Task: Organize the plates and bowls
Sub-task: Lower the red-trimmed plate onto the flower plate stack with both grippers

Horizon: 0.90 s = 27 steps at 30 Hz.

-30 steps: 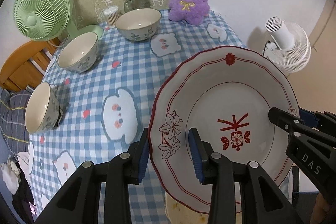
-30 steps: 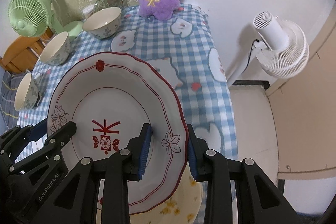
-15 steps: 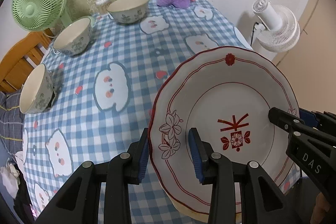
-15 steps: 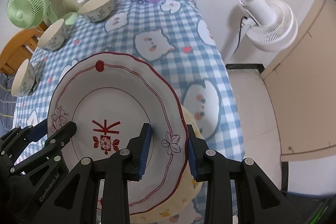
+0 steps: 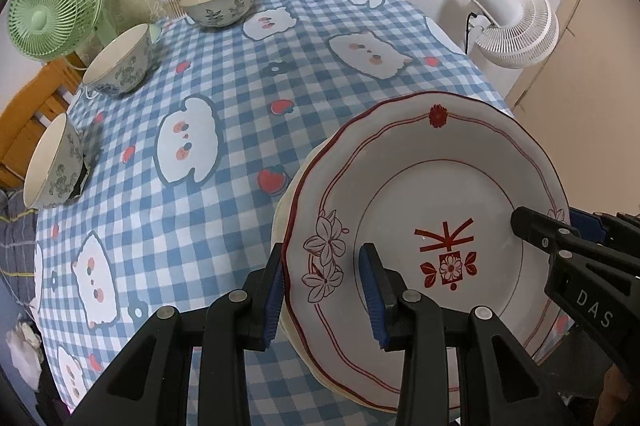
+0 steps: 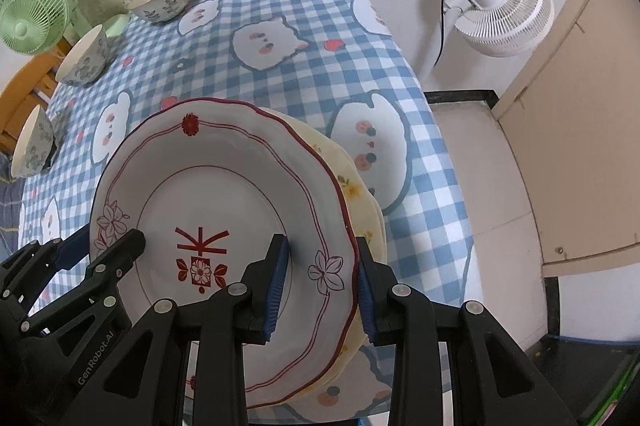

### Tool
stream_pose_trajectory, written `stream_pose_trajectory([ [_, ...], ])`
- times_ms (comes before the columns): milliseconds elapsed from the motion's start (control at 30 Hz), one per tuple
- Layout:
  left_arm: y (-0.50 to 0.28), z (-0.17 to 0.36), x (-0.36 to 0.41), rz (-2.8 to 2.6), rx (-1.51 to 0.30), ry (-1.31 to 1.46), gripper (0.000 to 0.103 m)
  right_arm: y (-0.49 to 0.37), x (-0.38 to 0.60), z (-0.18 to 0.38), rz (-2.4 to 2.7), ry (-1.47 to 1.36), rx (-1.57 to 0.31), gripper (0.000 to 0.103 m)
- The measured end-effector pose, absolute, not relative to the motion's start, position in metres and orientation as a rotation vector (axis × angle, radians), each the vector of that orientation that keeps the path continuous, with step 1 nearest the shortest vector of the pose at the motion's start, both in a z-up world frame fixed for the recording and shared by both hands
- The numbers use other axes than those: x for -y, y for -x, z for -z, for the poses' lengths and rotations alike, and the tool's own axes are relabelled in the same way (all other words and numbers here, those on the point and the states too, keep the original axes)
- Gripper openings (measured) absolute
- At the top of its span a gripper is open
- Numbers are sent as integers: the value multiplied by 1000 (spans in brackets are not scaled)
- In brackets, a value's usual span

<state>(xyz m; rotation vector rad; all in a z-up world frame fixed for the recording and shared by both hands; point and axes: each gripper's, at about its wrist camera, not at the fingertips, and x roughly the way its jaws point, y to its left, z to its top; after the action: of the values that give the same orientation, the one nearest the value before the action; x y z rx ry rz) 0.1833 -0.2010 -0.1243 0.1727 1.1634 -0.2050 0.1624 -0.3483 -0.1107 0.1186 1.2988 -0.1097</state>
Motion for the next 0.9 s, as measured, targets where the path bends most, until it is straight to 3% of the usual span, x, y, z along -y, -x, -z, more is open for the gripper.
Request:
stream_pose_trajectory([
  [900,-191,133,196,182,-1135,-217,38,-175,335,117,156,-88,-1309,36],
])
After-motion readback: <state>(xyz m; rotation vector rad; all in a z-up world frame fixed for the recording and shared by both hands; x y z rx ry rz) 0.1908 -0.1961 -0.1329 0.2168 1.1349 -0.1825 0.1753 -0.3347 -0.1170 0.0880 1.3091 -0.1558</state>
